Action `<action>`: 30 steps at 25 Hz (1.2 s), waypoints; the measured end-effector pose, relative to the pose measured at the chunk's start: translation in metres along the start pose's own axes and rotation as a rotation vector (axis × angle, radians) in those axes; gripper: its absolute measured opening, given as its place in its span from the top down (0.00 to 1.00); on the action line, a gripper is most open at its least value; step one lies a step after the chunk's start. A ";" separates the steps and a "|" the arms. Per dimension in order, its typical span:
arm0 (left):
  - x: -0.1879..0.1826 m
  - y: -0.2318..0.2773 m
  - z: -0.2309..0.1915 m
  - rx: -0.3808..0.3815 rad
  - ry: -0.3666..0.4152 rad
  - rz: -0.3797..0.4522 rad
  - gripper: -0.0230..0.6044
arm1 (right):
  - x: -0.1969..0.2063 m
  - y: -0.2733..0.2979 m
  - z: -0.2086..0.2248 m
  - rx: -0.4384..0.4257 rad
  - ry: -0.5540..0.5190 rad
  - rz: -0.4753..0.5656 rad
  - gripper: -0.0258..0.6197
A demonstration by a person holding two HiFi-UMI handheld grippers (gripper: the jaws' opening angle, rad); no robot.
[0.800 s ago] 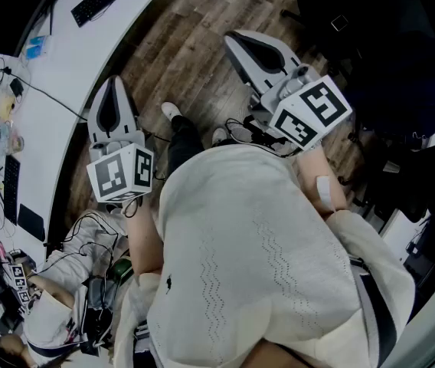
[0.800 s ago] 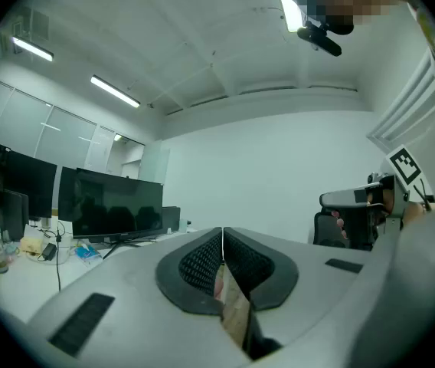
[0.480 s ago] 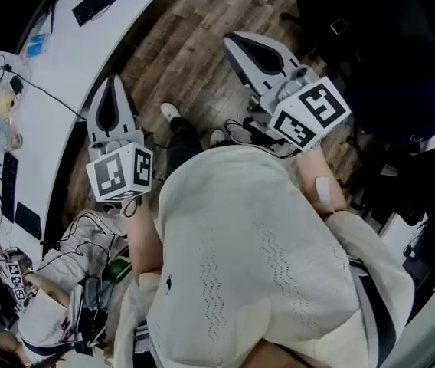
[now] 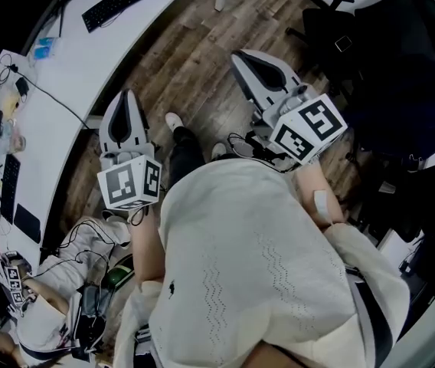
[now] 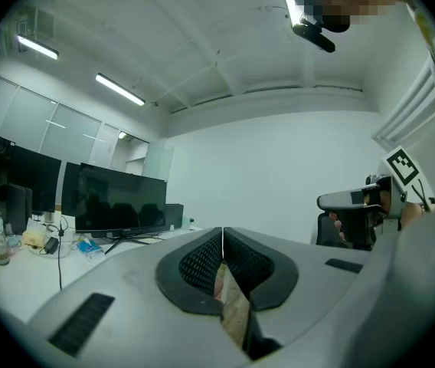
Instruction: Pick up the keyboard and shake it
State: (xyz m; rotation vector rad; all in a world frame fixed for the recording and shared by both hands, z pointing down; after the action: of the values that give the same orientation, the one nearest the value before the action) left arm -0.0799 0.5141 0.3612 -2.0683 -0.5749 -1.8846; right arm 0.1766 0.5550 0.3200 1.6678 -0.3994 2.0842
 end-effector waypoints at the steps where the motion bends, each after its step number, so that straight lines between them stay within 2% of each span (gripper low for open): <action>1: 0.002 0.003 -0.003 -0.005 -0.002 -0.004 0.94 | 0.001 0.004 0.003 0.010 0.006 -0.001 0.96; 7: 0.005 0.032 -0.026 -0.031 -0.027 -0.014 0.94 | 0.001 0.028 0.022 0.054 0.015 0.007 0.96; 12: 0.013 0.066 -0.043 -0.017 -0.045 -0.045 0.94 | 0.003 0.059 0.040 0.086 0.047 -0.014 0.96; 20: 0.013 0.129 -0.079 0.021 0.029 -0.060 0.94 | 0.000 0.124 0.067 0.091 0.072 -0.027 0.96; 25: 0.004 0.158 -0.120 0.049 -0.059 -0.026 0.94 | -0.005 0.168 0.076 0.131 0.085 -0.011 0.96; 28: -0.001 0.172 -0.146 0.075 -0.117 0.000 0.94 | -0.012 0.196 0.078 0.120 0.076 0.010 0.96; 30: -0.004 0.181 -0.162 0.094 -0.130 0.010 0.94 | -0.015 0.214 0.078 0.106 0.070 0.030 0.96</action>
State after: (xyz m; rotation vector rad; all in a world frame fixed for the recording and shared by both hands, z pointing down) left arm -0.1372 0.2791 0.3846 -2.1399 -0.6685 -1.6927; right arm 0.1370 0.3308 0.3331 1.6513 -0.2978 2.2136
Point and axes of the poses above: the fingertips, and each gripper's own axes: y forward along the fingers, z to its right, x out of its underside, the point moved 7 cm from there along -y, backward along the fingers, and after that the axes turned 4 degrees about -x, right-handed, at the moved point
